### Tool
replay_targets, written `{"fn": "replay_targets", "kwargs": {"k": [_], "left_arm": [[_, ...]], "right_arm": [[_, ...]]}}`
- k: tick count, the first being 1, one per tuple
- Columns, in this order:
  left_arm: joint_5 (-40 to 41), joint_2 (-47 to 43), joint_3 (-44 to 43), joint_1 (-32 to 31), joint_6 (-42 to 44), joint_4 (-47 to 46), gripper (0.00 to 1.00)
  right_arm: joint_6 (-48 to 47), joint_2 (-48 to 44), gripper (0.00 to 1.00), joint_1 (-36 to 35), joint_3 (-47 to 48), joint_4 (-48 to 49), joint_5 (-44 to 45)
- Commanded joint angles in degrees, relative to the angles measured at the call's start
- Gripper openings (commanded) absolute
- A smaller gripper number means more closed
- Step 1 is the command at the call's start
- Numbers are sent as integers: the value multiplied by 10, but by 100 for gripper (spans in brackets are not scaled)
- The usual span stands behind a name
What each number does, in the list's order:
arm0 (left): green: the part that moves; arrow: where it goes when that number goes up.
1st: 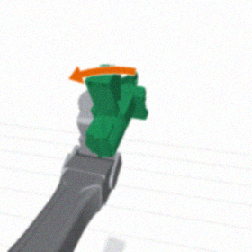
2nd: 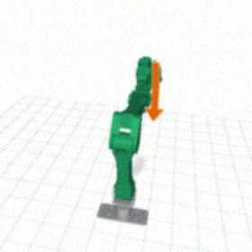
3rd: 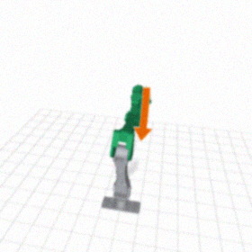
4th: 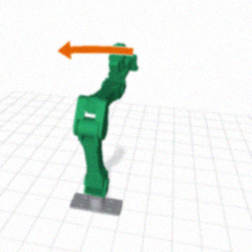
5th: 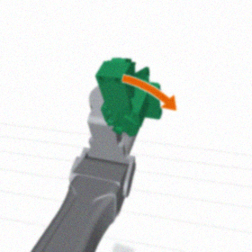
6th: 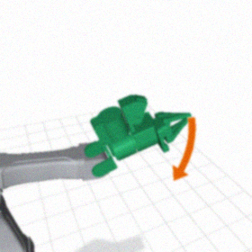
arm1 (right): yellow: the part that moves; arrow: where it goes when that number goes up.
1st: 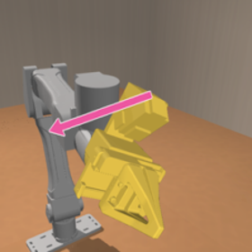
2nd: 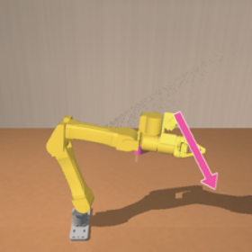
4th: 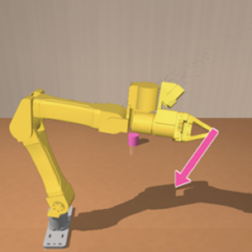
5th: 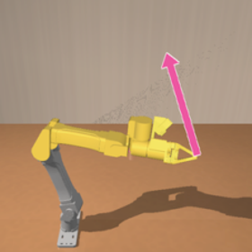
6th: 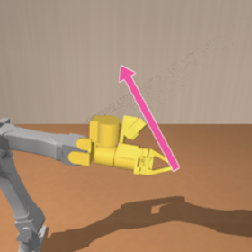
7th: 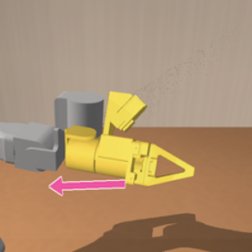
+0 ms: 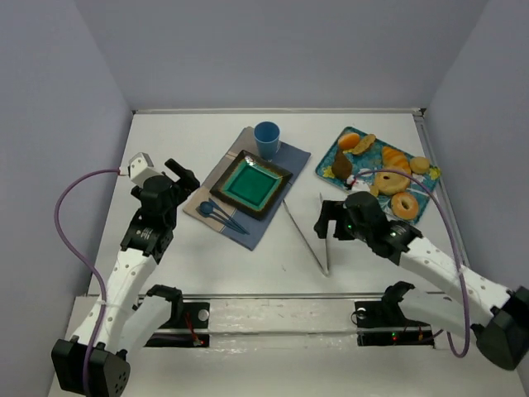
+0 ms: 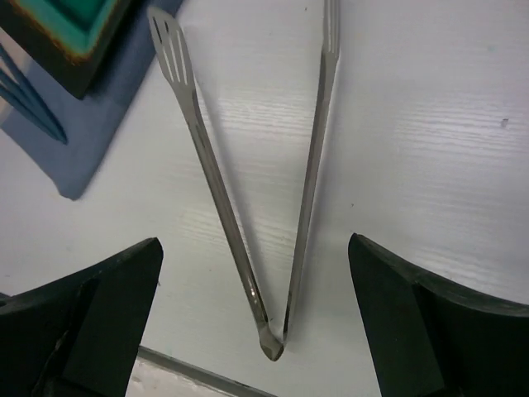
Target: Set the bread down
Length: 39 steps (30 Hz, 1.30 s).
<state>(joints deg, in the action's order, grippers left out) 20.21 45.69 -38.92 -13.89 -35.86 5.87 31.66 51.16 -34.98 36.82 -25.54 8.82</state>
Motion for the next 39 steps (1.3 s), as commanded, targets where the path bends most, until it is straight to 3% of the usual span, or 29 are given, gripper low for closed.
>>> {"fn": "replay_targets", "kwargs": {"k": [1,4,15,25,28,39], "left_arm": [[16,0,-3,-2,3,-17,99],[25,-4,-1,-2,-1,-17,99],[26,8,-3,-2,-2,-22,99],[22,5,-3,-2,-2,-20,99],[23,2,-3,-2,-2,-17,99],[26,-36,3,-2,-5,-8,99]], "right_arm": [[-4,110,100,-94,76,-68,127],[5,179,100,-115,99,-96,153],[-22,271,100,-145,83,-52,72],[34,406,100,-140,158,-47,153],[44,434,99,-135,171,-47,142],[88,405,70,-118,99,-27,82]]}}
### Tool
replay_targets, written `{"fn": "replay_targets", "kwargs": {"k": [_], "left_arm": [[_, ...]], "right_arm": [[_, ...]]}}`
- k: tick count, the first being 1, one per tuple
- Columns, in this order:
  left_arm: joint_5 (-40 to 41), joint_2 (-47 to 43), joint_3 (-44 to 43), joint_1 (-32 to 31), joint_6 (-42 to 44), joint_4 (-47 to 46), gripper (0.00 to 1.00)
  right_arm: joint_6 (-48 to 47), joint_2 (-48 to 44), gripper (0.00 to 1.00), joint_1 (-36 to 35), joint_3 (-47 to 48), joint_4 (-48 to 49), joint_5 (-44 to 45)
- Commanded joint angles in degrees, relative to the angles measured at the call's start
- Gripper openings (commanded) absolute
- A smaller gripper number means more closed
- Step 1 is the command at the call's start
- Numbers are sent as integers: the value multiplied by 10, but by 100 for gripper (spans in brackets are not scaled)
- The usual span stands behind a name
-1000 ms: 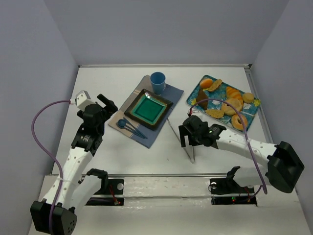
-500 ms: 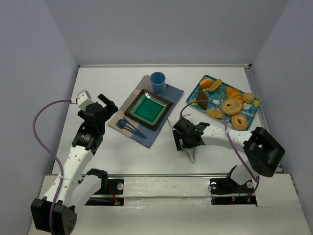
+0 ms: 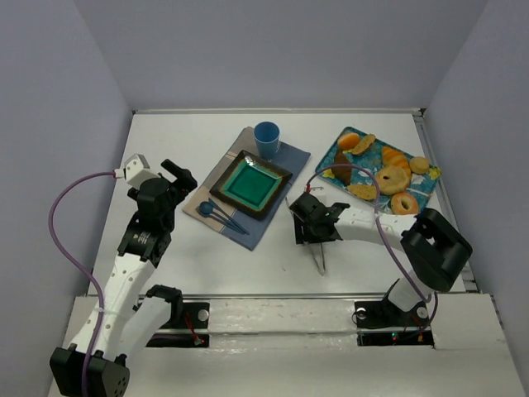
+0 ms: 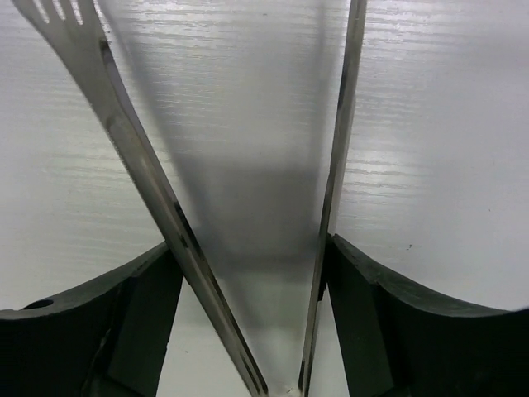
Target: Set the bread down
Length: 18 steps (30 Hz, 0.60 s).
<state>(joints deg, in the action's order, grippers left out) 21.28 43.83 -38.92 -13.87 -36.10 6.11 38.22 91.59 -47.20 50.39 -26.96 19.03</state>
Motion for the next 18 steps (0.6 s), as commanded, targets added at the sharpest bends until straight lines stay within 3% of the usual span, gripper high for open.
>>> {"fn": "replay_targets", "kwargs": {"k": [1,4,7,14,18], "left_arm": [[17,-18,3,-2,-3,-8,99],[17,-20,2,-2,-5,-5,99],[17,-21,2,-2,-5,-3,99],[14,-28,2,-2,-6,0,99],[15,-30,3,-2,-6,0,99]], "right_arm": [[22,-1,63,4,-44,-9,-26],[24,-28,45,4,-48,-10,-22],[18,-86,38,4,-41,-10,-9],[-23,-195,35,32,8,-18,-3],[-46,-207,35,134,38,-40,-32]]}}
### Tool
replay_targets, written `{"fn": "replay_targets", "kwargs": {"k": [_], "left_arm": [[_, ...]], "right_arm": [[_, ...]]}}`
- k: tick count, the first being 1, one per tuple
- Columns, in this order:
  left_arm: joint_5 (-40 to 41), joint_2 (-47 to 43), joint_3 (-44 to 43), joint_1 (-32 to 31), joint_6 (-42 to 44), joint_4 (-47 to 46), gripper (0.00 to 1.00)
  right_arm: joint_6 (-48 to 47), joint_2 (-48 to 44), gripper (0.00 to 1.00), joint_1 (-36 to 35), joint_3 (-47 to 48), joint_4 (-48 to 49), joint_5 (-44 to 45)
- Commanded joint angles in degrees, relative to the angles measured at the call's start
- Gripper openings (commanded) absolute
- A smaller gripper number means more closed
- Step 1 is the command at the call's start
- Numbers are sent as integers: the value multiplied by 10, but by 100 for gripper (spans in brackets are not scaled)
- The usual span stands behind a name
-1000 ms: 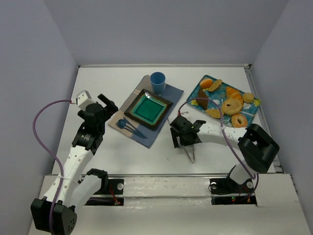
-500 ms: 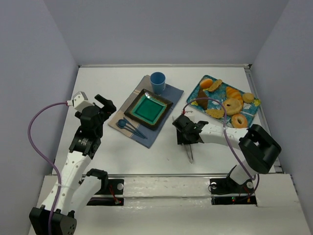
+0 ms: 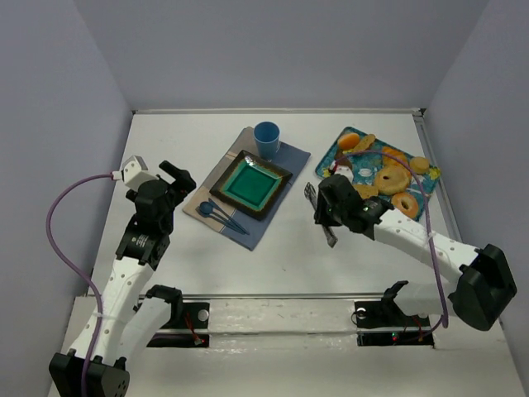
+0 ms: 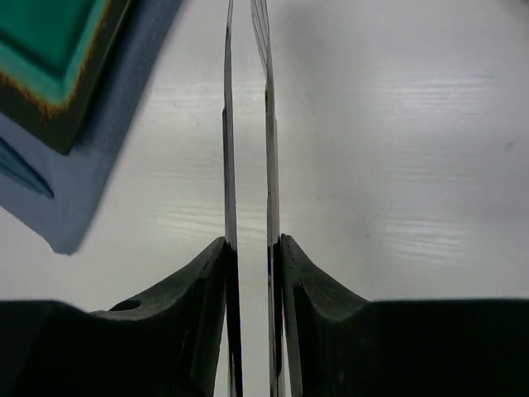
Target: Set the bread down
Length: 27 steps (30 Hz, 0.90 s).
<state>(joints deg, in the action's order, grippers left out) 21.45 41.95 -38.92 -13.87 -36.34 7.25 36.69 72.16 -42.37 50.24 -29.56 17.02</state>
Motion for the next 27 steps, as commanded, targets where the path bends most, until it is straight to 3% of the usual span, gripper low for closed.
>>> {"fn": "replay_targets", "kwargs": {"k": [1,10,14,27], "left_arm": [[13,-11,3,-2,-3,-12,99],[14,4,2,-2,-1,-20,99],[15,8,1,-2,-1,-20,99],[25,15,0,-2,-2,-21,99]], "right_arm": [[-40,-12,35,101,55,-27,-14],[-147,46,41,210,165,-52,-43],[-207,91,49,242,218,-66,-58],[-287,177,64,278,294,-110,-76]]}}
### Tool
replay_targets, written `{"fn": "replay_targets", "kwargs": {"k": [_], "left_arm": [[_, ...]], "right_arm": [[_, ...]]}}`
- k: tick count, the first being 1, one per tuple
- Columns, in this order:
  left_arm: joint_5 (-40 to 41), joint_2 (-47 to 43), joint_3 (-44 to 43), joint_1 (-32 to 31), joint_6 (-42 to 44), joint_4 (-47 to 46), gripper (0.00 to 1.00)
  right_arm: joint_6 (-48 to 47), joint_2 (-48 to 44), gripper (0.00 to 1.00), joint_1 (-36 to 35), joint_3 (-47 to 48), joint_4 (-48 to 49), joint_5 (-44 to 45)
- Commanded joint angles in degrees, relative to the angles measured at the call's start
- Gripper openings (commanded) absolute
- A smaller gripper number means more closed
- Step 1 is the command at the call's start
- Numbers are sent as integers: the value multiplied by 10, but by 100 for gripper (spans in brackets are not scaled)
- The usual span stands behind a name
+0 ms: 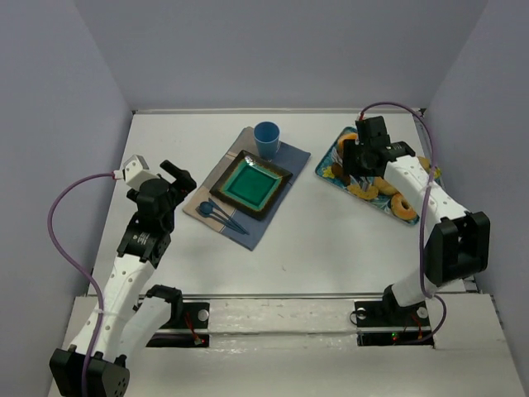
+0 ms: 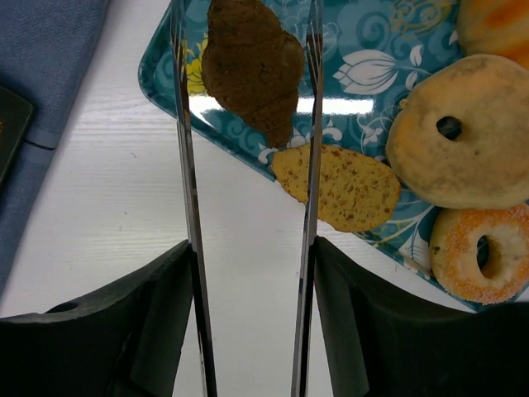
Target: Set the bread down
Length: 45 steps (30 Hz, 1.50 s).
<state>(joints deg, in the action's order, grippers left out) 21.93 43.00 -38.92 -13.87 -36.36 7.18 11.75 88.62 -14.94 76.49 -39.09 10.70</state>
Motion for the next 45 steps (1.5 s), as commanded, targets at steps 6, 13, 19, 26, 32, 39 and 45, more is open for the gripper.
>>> {"fn": "replay_targets", "kwargs": {"k": [6,13,19,26,32,39,45], "left_arm": [[21,6,-1,-2,-2,-21,99],[21,3,-1,-2,-2,-20,99],[20,0,-1,-2,-2,-21,99],[17,-3,-1,-2,-2,-20,99],[16,-4,0,-2,-2,-22,99],[11,-4,1,-2,-1,-21,99],[9,-8,3,-2,0,-20,99]], "right_arm": [[-41,41,65,14,37,-20,-23],[-24,65,60,19,43,-28,-8],[-20,49,38,19,48,-36,6],[-45,-10,34,14,79,-34,-99],[-70,-35,34,-103,78,1,-145],[-53,51,34,-222,146,17,-133],[-47,150,40,-260,212,11,-120]]}}
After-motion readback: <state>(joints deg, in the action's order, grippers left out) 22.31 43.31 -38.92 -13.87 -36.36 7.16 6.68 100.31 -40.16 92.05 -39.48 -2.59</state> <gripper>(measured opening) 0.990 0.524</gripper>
